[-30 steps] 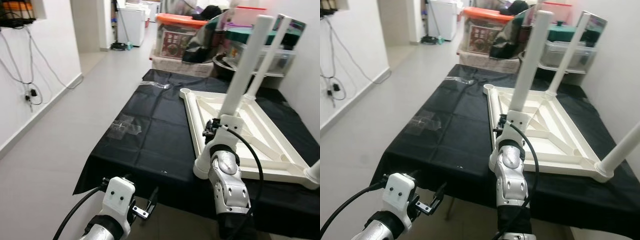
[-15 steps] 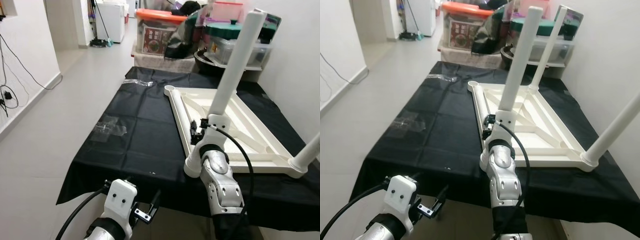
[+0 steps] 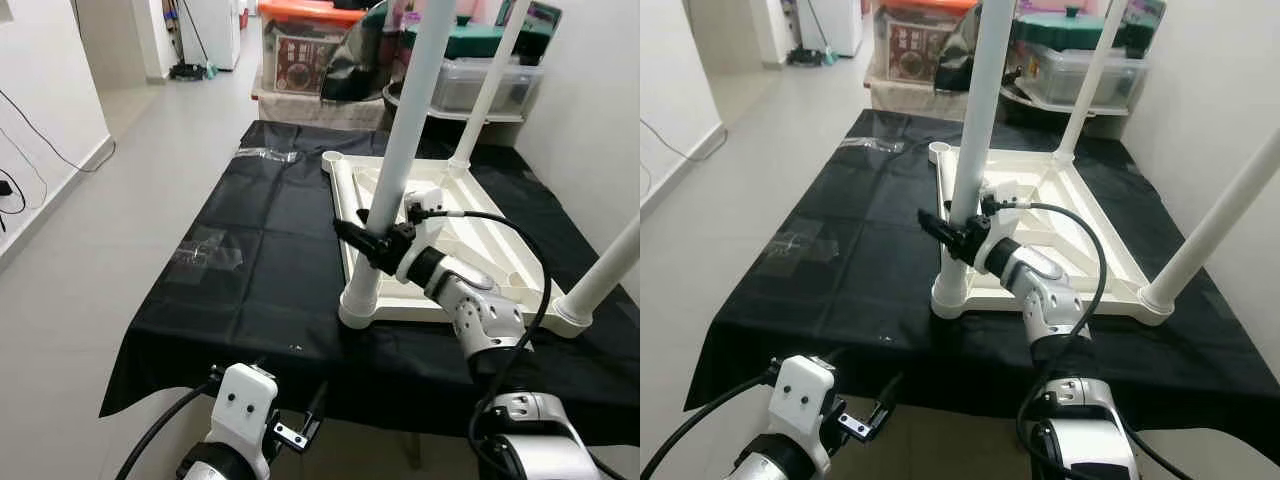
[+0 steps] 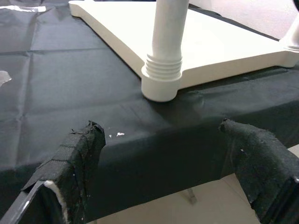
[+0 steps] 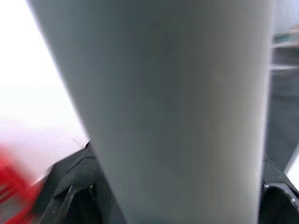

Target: Building children table

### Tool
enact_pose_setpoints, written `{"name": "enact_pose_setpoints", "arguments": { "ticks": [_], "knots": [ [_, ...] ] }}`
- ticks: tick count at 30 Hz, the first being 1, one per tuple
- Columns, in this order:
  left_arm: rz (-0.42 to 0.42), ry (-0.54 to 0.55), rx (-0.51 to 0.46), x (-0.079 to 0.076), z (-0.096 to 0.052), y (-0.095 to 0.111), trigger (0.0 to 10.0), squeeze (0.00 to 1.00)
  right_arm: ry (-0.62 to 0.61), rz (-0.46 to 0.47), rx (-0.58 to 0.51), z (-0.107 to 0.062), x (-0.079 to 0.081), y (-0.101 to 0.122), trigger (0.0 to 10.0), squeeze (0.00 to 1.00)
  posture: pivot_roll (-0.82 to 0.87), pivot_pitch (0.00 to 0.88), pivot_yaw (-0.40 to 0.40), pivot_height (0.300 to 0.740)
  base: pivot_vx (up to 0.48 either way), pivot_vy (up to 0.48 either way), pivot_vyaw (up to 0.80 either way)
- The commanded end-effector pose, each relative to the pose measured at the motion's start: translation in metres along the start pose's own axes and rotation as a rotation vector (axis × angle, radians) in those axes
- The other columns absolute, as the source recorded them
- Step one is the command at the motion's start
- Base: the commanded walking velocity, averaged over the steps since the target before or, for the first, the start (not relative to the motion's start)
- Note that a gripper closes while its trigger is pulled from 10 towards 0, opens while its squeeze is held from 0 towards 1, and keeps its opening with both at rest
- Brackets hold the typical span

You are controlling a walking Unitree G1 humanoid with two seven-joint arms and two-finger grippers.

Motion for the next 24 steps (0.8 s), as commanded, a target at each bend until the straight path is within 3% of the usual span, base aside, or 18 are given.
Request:
{"name": "enact_pose_setpoints", "arguments": {
  "ticks": [1,7,8,9,10,16,18,19,20,21,23,24],
  "knots": [
    [-0.005,-0.017,0.004,-0.004,-0.001,0.001,10.0,0.0,0.172,0.012,0.084,0.011,0.02,-0.014,10.0,0.0,0.26,0.073,-0.117,0.74,0.0,0.0,0.0],
    [-0.008,-0.013,-0.033,-0.004,-0.004,0.009,10.0,0.0,0.345,-0.075,0.233,0.024,0.036,-0.033,10.0,0.0,0.28,0.085,-0.129,0.74,0.0,0.0,0.0],
    [-0.006,0.0,-0.044,-0.003,-0.004,0.011,10.0,0.0,0.336,-0.098,0.239,0.028,0.035,-0.033,6.0,0.0,0.27,0.088,-0.13,0.74,0.0,0.0,0.0],
    [-0.006,0.0,-0.044,-0.003,-0.004,0.011,10.0,0.0,0.336,-0.098,0.239,0.028,0.035,-0.033,6.0,0.0,0.27,0.088,-0.13,0.74,0.0,0.0,0.0],
    [-0.001,0.014,-0.056,-0.002,-0.005,0.013,10.0,0.0,0.301,-0.106,0.234,0.031,0.033,-0.033,0.0,0.0,0.27,0.092,-0.132,0.74,0.0,0.0,0.0],
    [0.006,0.042,-0.068,0.001,-0.005,0.016,10.0,0.0,0.112,-0.145,0.163,0.033,0.014,-0.028,0.0,0.0,0.27,0.096,-0.133,0.74,0.0,0.0,0.0],
    [0.002,0.039,-0.064,0.001,-0.004,0.015,10.0,0.0,-0.057,-0.163,0.106,0.024,-0.006,-0.023,0.0,0.0,0.25,0.098,-0.125,0.74,0.0,0.0,0.0],
    [0.002,0.039,-0.064,0.001,-0.004,0.015,10.0,0.0,-0.057,-0.163,0.106,0.024,-0.006,-0.023,0.0,0.0,0.25,0.098,-0.125,0.74,0.0,0.0,0.0],
    [0.001,0.035,-0.06,0.0,-0.003,0.014,10.0,0.0,-0.172,-0.17,0.071,0.017,-0.018,-0.02,0.0,0.0,0.25,0.1,-0.125,0.74,0.0,0.0,0.0],
    [0.001,0.035,-0.06,0.0,-0.003,0.014,10.0,0.0,-0.172,-0.17,0.071,0.017,-0.018,-0.02,0.0,0.0,0.25,0.1,-0.125,0.74,0.0,0.0,0.0],
    [-0.002,0.03,-0.053,0.0,-0.003,0.013,10.0,0.0,-0.495,-0.173,-0.017,-0.004,-0.044,-0.018,0.0,0.0,0.24,0.102,-0.117,0.74,0.0,0.0,0.0],
    [-0.003,0.028,-0.051,0.001,-0.002,0.013,10.0,0.0,-0.724,-0.156,-0.073,-0.023,-0.056,-0.019,0.0,0.0,0.24,0.102,-0.115,0.74,0.0,0.0,0.0]
  ]
}}
Point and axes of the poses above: a point about 5 cm out from each wrist's last joint towards the gripper, its own z axis pointing out of the wrist towards the gripper, its own y axis along the axis of the wrist's last joint, x = y × z, the point moved 4 cm from there along z, pointing out of the wrist towards the gripper, and after that the axes turned 9 degrees about z, right-handed, at the moved point
